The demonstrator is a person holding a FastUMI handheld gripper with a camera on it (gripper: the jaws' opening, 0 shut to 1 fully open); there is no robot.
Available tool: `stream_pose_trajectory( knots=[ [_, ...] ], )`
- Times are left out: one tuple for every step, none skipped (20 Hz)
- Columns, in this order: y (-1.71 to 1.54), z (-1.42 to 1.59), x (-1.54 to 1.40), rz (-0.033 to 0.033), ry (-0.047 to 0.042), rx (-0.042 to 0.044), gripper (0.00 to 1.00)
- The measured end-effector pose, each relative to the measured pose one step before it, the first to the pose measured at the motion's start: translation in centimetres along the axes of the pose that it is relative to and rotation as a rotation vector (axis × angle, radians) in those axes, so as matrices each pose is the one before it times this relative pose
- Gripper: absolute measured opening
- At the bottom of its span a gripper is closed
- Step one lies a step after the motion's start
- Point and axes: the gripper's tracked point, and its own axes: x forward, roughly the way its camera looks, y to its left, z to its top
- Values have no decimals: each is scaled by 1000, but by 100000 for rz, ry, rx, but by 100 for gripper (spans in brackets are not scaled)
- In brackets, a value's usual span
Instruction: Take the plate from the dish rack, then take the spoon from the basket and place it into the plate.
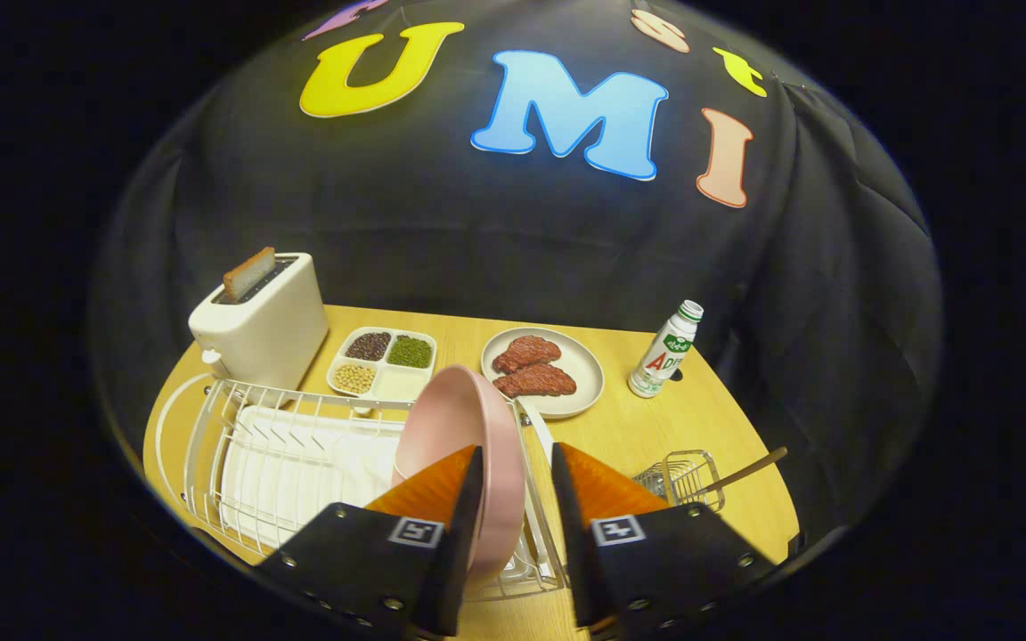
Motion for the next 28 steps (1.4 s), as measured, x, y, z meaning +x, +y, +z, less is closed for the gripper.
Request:
stream_pose_trajectory(
  knots=[
    [25, 115, -384, -490, 73, -280, 20],
    [-241, -981, 1891, -3283, 1327, -601, 22],
    [245, 691, -1652, -1645, 700, -1977, 15],
    [217, 179, -31, -645, 213, -447, 15],
    [342, 102, -106, -1170, 865, -1997, 8],
    [272, 188, -141, -1385, 598, -2070, 8],
    [229, 252, -216, -1715, 391, -1874, 9],
    [367, 444, -386, -1784, -594, -2079, 8],
    [319, 296, -251, -1695, -772, -2134, 8],
    [235, 352, -290, -1718, -885, -2492, 8],
    [126, 254, -198, -1324, -1083, -1618, 8],
    [34, 422, -190, -911, -1041, -892, 8],
    [-131, 289, -199, -832, -760, -1015, 8],
    [-222, 353, -180, -1168, -916, -1047, 8],
    [-512, 368, -179, -2103, -935, -582, 8],
    [-452, 516, -97, -1564, -1210, -311, 8],
    [-344, 379, -38, -726, -652, -674, 8],
    [-104, 170, -155, 399, 350, 1217, 8],
    [-250, 204, -127, 346, 97, 1739, 8],
    [-275, 338, -84, 723, -156, 1817, 8],
    [-305, 214, -153, 441, -397, 1343, 8],
    [-345, 251, -218, 678, -459, 1106, 8],
    [-497, 76, -327, 566, -153, 1336, 8],
    [-500, 117, -327, 740, -479, 1911, 8],
    [-463, -65, -225, 795, -179, 1192, 8],
    [-585, 40, -348, 694, -317, 1158, 8],
    [-709, -55, -291, 947, -243, 1237, 8],
    [-641, -107, -377, 1424, 106, 1526, 8]
  ],
)
